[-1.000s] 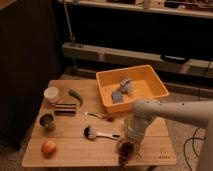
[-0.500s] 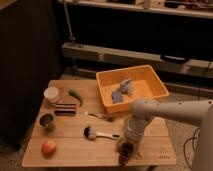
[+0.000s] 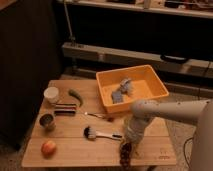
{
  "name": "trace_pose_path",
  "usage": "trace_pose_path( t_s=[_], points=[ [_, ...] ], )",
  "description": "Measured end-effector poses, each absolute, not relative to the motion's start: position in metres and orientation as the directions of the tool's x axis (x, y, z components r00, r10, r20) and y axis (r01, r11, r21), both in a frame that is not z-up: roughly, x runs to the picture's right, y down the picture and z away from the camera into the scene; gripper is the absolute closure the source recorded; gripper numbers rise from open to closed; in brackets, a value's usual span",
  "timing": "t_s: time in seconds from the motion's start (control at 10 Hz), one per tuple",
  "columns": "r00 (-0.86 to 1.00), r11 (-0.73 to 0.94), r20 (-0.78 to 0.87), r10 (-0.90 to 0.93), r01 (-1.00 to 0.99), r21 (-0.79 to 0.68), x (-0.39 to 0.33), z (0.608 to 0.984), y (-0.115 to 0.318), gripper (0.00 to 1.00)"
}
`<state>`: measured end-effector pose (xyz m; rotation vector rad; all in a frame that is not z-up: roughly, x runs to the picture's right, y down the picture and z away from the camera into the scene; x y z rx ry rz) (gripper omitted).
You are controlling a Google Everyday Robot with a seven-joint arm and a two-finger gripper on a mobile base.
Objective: Place grapes in table surface
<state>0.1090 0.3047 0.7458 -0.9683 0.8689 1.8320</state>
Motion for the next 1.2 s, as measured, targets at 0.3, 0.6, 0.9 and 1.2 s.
trace_pose_path(
  t_s=[0.3,0.6,0.9,1.2],
  points=[
    [-0.335,-0.371,-0.864,0.375,-0.909,0.191,0.102,0.734,0.293,1.00],
    [-0.342,-0.365,-0.858,0.384,-0.909,0.199,0.100,0.728,0.292,1.00],
    [-0.337,-0.357,-0.832,0.441,-0.916,0.182,0.092,0.692,0.271,1.00],
    [-0.329,-0.338,-0.792,0.514,-0.926,0.166,0.085,0.638,0.237,1.00]
  ],
)
